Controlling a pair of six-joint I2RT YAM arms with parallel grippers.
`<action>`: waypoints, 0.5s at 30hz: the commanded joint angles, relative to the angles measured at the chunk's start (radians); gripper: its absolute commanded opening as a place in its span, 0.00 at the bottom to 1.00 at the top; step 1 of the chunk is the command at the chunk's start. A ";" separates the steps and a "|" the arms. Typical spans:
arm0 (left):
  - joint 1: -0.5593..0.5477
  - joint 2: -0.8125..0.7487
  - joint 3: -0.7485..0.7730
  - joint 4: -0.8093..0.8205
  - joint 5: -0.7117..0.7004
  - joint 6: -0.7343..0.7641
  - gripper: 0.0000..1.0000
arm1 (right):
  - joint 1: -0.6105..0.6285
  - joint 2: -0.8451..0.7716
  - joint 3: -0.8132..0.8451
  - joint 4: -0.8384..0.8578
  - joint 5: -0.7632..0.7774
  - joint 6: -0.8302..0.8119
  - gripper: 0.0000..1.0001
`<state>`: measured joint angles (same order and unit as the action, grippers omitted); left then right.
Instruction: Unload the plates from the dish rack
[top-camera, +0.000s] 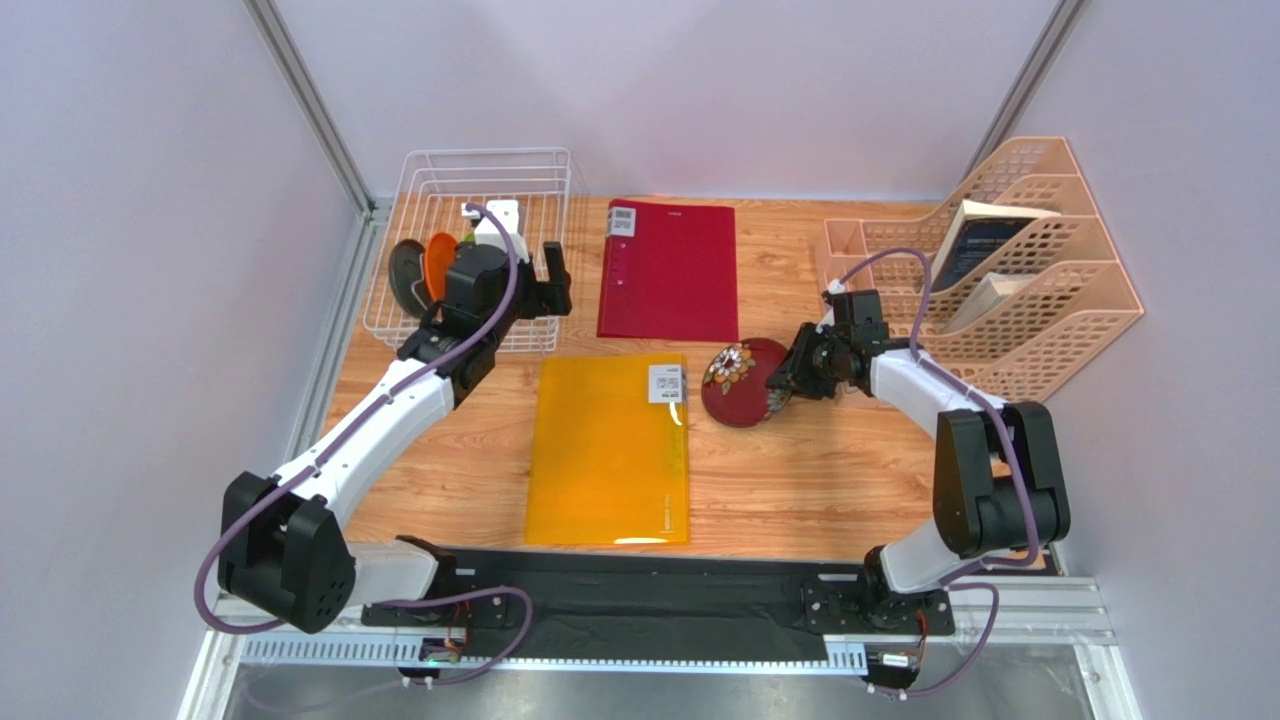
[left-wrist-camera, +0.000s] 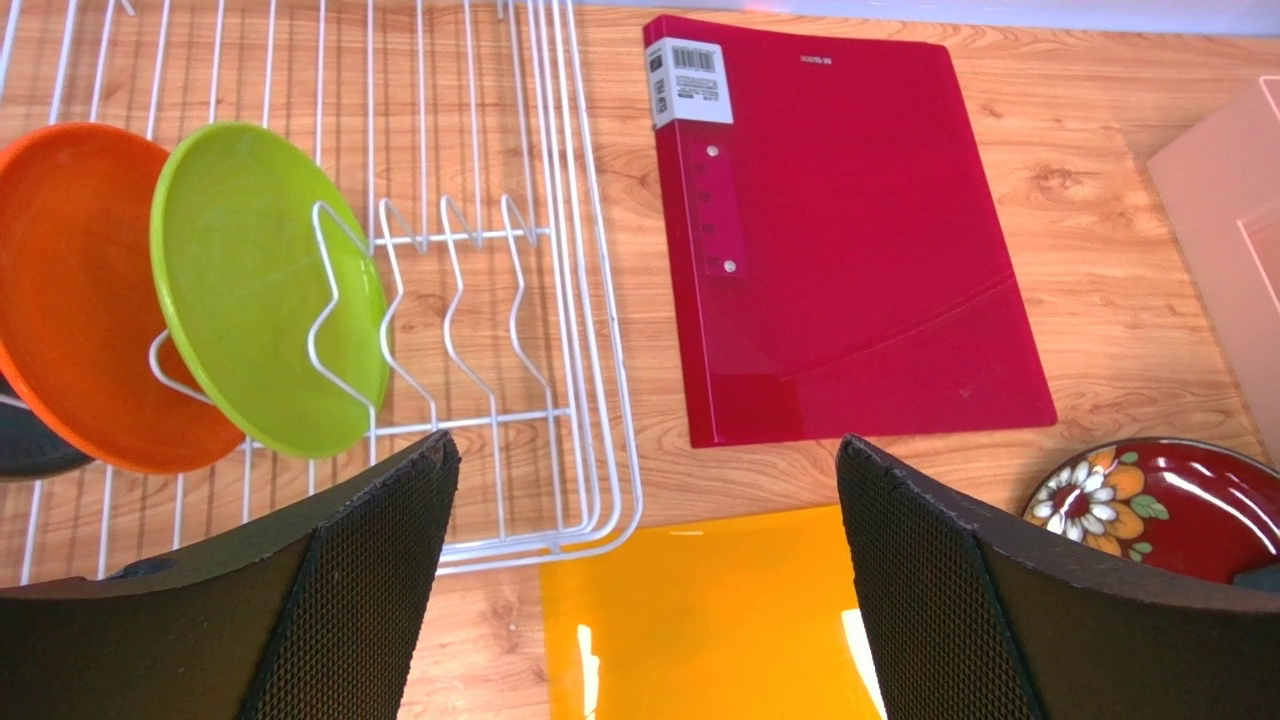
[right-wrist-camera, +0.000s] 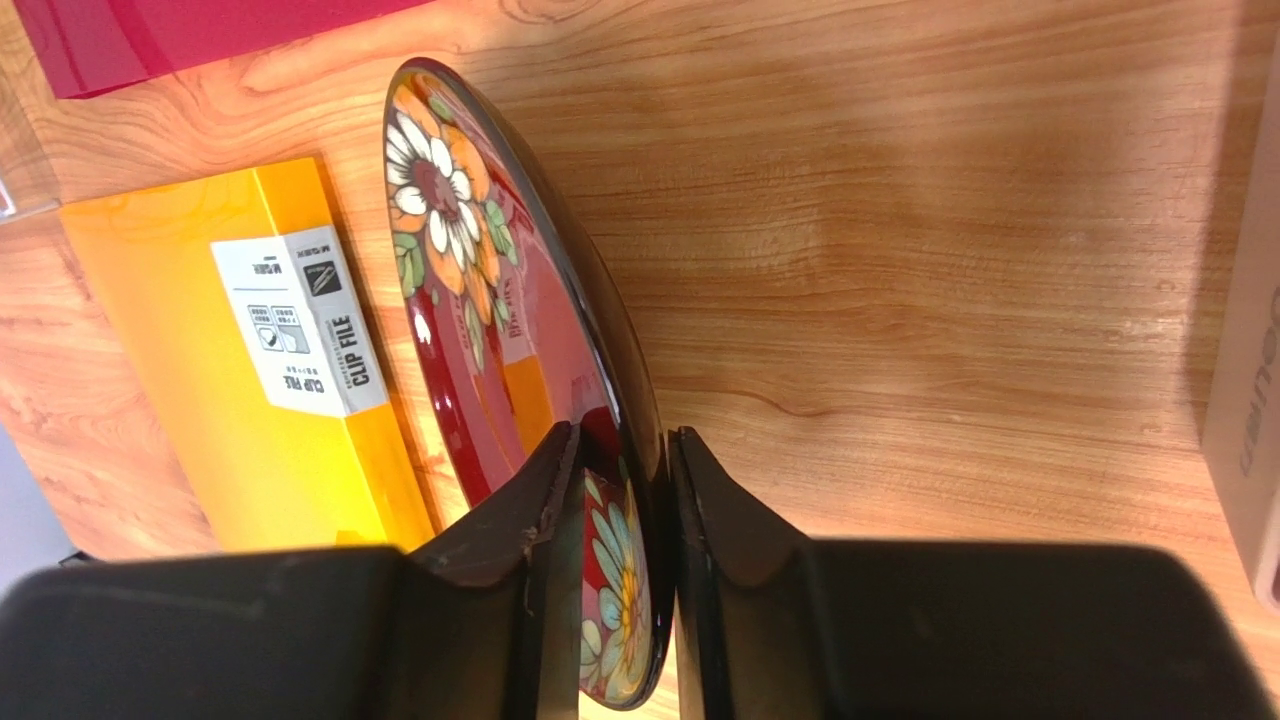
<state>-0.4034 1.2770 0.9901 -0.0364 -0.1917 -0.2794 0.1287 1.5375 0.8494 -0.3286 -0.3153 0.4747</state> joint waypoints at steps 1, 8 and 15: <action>0.002 -0.021 0.009 0.000 -0.008 0.020 1.00 | 0.006 0.052 -0.007 -0.104 0.196 -0.050 0.26; 0.002 -0.018 0.009 0.000 -0.006 0.025 1.00 | 0.012 0.093 0.011 -0.127 0.231 -0.065 0.32; 0.002 0.011 0.042 -0.034 0.006 0.043 1.00 | 0.041 0.079 0.033 -0.151 0.314 -0.064 0.49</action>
<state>-0.4034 1.2774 0.9901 -0.0414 -0.1909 -0.2707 0.1471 1.6005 0.8780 -0.3840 -0.1856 0.4610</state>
